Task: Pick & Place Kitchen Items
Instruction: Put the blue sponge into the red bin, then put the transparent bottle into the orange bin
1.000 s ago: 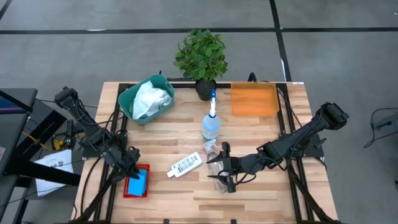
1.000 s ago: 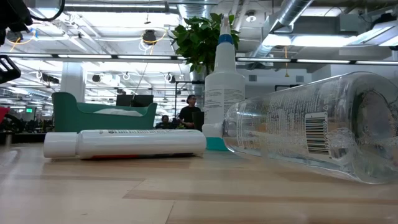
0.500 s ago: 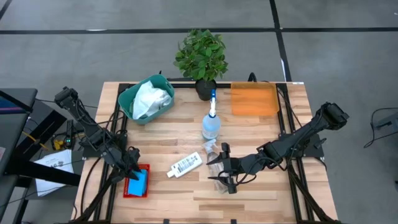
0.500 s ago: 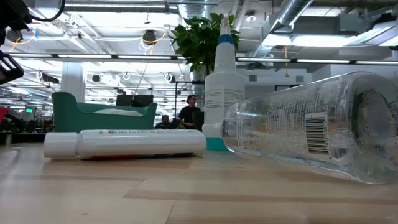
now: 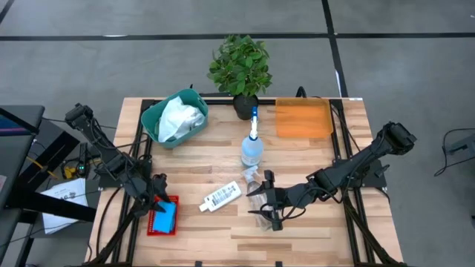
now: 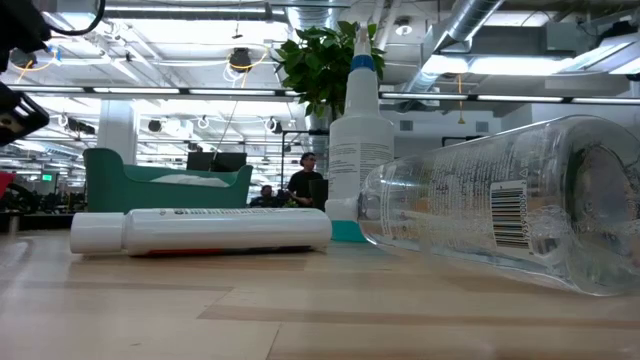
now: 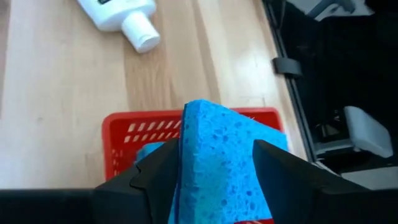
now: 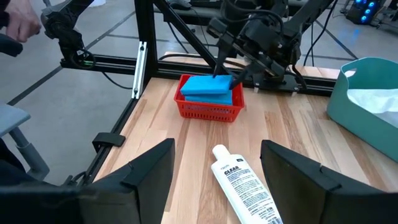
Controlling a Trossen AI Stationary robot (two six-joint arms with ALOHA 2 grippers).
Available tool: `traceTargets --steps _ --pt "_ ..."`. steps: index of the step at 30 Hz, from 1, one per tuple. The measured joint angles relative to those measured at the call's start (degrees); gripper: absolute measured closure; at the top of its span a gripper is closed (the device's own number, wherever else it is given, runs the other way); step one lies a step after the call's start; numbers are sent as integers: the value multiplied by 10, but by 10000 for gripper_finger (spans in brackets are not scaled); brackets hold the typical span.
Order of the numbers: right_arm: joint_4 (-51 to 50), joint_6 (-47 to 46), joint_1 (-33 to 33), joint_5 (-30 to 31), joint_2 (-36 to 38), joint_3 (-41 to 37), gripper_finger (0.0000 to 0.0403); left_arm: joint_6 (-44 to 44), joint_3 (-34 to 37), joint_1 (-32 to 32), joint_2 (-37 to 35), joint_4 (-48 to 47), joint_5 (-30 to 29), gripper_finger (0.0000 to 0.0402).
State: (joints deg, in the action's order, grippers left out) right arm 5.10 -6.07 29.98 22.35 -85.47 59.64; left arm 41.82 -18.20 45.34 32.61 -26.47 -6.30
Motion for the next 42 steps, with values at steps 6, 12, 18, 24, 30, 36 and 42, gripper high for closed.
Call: traceTargets --steps 6,12,18,24,30,36,42 --pt "0 0 0 0 0 0 171 -15 0 0 0 -6 -12 196" --pt "-1 0 0 0 0 0 171 -28 0 0 0 -7 -12 196" --pt "-4 0 0 0 0 0 171 -46 0 0 0 -3 -27 196" --pt "-4 0 0 0 0 0 171 -72 0 0 0 24 -27 196" --pt "-4 3 -1 0 0 0 171 -104 0 0 0 40 -38 196" --pt "-15 5 -1 0 0 0 171 -147 0 0 0 60 -60 196" --pt "-23 5 0 0 0 0 171 -152 0 0 0 80 -87 196"
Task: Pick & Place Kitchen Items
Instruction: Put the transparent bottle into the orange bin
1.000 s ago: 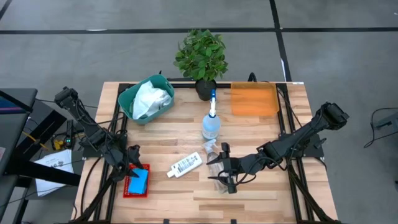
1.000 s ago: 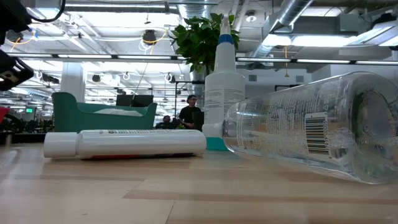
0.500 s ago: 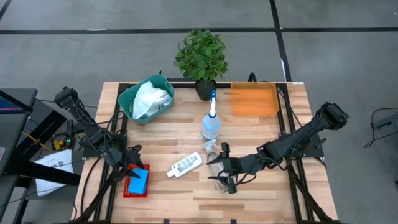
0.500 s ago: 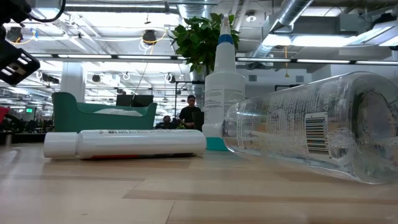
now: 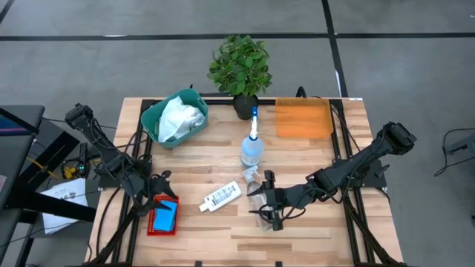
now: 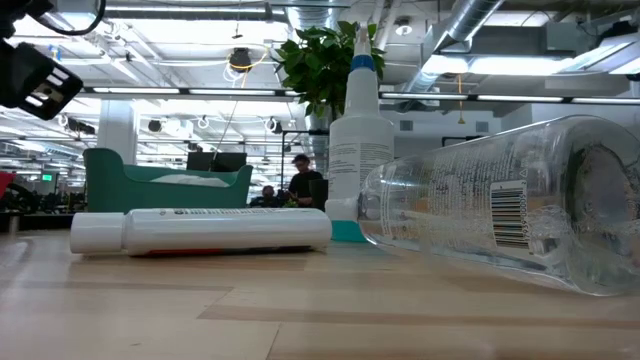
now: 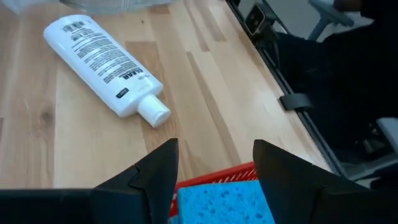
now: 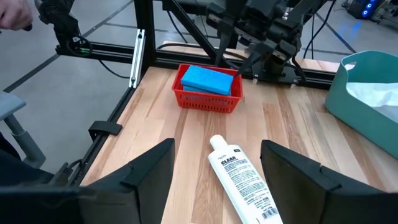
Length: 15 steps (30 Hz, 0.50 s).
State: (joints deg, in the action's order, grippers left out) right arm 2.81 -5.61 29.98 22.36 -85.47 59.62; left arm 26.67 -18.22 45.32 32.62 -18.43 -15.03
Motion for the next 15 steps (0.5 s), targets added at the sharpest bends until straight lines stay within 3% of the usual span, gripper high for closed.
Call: traceTargets --steps 7,15 --pt "0 0 0 0 0 0 171 21 0 0 0 48 0 196" --pt "0 0 0 0 0 0 170 -49 0 0 0 149 -3 196"
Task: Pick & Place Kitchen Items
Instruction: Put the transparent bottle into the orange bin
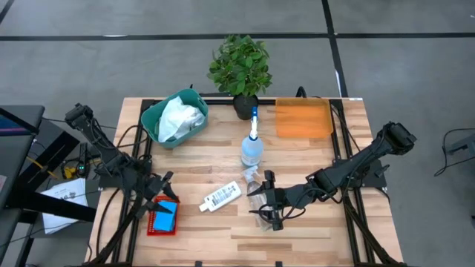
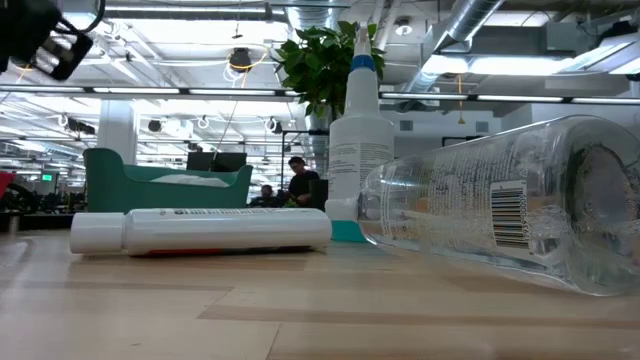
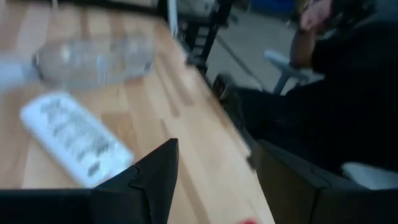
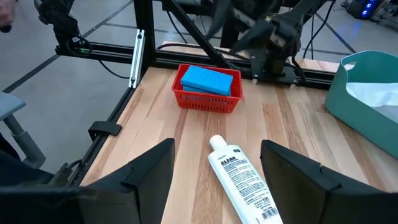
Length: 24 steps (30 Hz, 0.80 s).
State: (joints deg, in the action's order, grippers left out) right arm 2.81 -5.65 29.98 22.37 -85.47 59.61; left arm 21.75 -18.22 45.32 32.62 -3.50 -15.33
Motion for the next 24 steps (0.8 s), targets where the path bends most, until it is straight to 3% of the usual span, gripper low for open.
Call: traceTargets --steps 8,16,24 --pt "-36 -69 -11 2 0 0 170 -153 0 0 0 133 -33 196" --pt "-103 -171 -45 19 0 0 170 -407 0 -13 2 354 -74 196" --pt "-153 -232 -62 20 0 0 170 -499 0 -70 10 532 -23 196"
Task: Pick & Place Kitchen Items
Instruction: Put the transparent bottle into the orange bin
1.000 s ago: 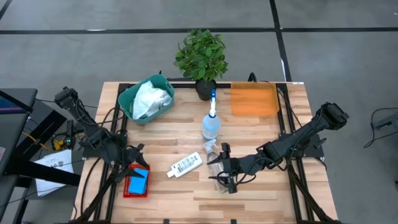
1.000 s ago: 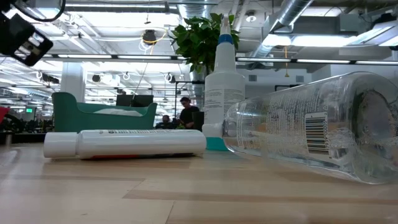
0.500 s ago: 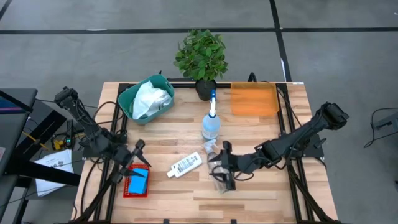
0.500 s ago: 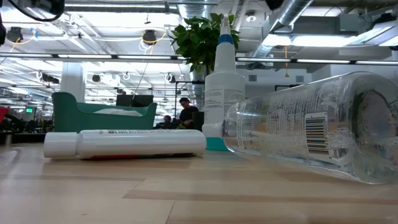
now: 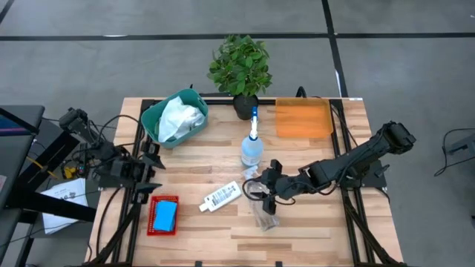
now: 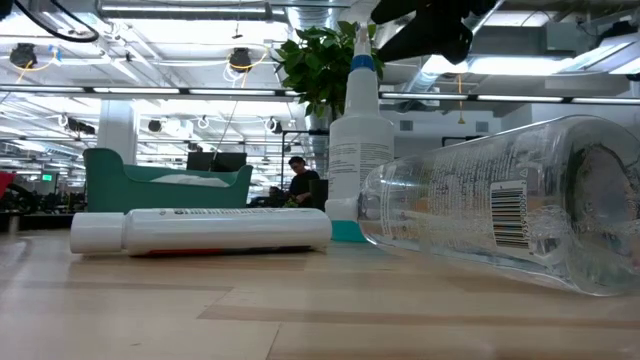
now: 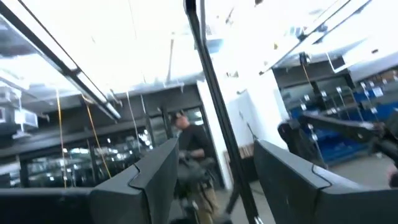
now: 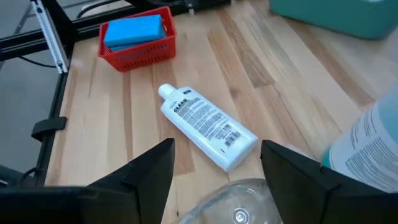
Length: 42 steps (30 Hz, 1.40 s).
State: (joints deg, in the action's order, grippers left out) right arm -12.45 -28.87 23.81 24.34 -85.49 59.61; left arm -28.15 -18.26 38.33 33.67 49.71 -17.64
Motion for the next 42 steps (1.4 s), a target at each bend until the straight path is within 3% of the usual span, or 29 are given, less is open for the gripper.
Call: traceTargets --steps 5,9,14,20,27,36,42 --pt "-6 -22 0 9 0 0 171 0 0 -25 16 14 59 196" --pt "-9 -35 0 13 0 0 171 3 0 -26 48 1 70 196" --pt "-15 -48 0 16 0 0 171 -32 0 -26 86 -3 46 196" --pt "-43 -112 -14 40 0 0 171 -33 0 -26 79 -1 14 196" --pt "-110 -300 -47 -56 0 0 171 -31 0 -26 66 17 -19 196" --pt "-106 -346 -57 -62 0 0 171 -29 0 -26 66 18 -20 196" --pt "-58 -348 -61 -64 -56 15 171 -24 0 -26 66 18 -20 196"
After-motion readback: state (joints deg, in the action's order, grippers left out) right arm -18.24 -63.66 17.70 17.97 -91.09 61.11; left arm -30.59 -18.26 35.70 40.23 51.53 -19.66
